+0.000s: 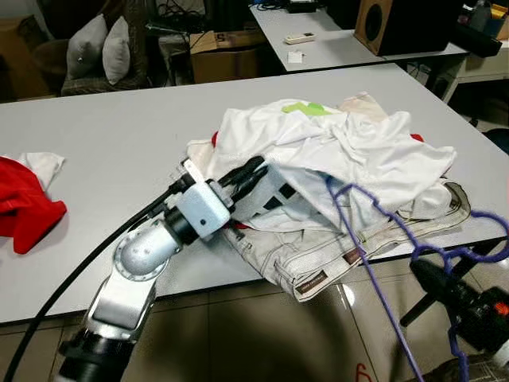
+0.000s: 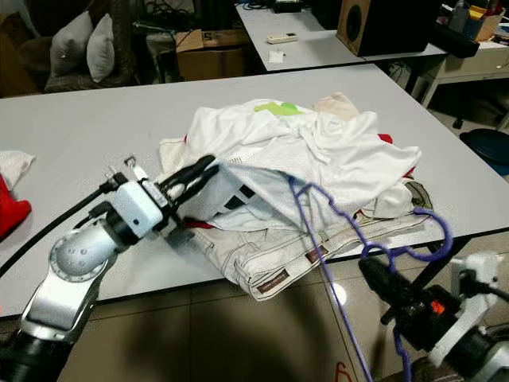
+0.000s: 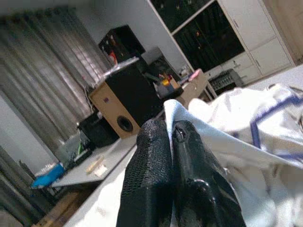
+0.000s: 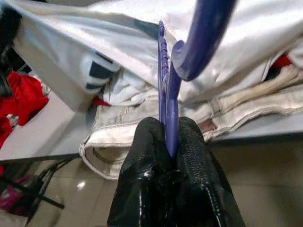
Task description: Hang hanger
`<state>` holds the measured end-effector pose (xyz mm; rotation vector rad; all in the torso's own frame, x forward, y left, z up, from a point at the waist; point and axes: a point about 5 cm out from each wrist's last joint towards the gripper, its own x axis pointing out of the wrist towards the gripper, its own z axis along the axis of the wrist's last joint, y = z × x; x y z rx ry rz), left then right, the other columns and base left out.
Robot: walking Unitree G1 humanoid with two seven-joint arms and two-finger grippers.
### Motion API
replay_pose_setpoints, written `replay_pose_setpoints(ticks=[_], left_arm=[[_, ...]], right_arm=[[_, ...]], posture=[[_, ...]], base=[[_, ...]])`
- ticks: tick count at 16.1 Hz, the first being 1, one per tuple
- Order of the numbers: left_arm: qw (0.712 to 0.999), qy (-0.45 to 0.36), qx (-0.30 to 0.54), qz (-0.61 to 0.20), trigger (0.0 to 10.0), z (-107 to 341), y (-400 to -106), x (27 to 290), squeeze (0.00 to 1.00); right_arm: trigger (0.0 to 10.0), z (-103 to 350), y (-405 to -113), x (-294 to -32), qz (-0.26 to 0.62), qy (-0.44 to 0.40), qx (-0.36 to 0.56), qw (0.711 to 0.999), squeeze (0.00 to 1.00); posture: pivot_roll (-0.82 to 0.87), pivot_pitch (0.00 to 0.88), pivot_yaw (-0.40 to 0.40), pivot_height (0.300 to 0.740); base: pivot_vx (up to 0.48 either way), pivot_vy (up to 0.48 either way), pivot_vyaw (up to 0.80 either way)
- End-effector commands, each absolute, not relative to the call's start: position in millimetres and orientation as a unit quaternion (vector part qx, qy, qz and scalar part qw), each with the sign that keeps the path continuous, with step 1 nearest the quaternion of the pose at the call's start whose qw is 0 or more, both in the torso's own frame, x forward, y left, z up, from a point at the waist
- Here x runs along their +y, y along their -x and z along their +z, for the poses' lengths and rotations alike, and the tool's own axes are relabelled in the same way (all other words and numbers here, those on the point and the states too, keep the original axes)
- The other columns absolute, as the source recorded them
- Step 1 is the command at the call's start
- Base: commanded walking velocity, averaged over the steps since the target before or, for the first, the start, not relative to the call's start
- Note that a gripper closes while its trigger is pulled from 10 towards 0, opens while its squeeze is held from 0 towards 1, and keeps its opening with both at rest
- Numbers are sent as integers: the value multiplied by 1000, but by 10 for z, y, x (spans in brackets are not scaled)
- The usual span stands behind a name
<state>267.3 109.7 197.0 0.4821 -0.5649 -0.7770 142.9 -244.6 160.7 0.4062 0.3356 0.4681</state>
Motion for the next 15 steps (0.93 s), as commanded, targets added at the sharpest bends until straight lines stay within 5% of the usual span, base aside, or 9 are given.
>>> replay_pose_setpoints(ticks=[1, 8, 15], left_arm=[[853, -235, -281, -372, 0, 2019, -2677, 1059, 0], [847, -229, -292, -381, 196, 2039, -2683, 928, 0], [896, -138, -307, -291, 275, 2273, -2876, 1082, 0]], right_arm=[[10000, 1552, -1418, -2409, 229, -201, 188, 934, 0], [10000, 1576, -1558, -2179, 278, -222, 182, 917, 0], [10000, 1440, -1458, -2144, 267, -209, 218, 915, 0]], posture=[[-68, 60, 70, 740], [-59, 59, 66, 740], [-57, 57, 84, 740]], base=[[0, 0, 0], [0, 0, 0], [0, 0, 0]])
